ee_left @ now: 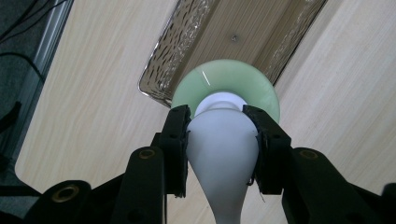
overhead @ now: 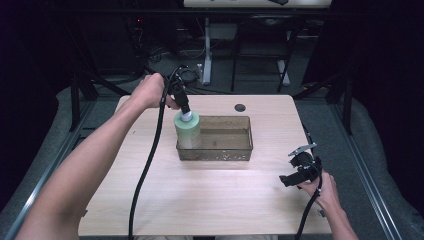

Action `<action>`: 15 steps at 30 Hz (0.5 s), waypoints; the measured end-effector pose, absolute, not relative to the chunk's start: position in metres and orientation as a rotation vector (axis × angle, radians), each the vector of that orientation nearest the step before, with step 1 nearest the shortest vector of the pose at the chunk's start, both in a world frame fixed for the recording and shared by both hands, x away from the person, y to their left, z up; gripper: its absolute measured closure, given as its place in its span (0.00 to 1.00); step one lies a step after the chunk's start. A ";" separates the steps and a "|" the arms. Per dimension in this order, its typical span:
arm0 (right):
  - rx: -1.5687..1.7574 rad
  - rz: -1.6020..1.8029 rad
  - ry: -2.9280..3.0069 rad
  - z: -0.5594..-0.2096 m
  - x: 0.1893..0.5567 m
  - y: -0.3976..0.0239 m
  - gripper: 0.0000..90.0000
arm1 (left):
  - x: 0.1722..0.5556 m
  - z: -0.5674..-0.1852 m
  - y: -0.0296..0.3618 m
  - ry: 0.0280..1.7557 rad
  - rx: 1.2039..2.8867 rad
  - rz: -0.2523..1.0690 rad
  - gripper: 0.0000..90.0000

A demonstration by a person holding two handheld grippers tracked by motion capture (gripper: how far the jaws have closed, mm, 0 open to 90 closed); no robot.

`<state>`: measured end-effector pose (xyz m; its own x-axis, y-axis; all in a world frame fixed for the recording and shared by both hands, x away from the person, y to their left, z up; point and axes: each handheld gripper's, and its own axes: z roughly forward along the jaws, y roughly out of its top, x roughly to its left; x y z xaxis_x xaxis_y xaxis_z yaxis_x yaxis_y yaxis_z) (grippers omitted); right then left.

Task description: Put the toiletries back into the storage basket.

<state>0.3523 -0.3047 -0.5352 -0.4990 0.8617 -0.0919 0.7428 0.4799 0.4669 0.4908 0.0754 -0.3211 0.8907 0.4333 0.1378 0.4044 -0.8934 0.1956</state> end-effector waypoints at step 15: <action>1.355 0.518 2.420 -0.535 0.352 -0.304 0.00 | 0.489 -0.326 0.079 0.663 2.833 0.267 0.38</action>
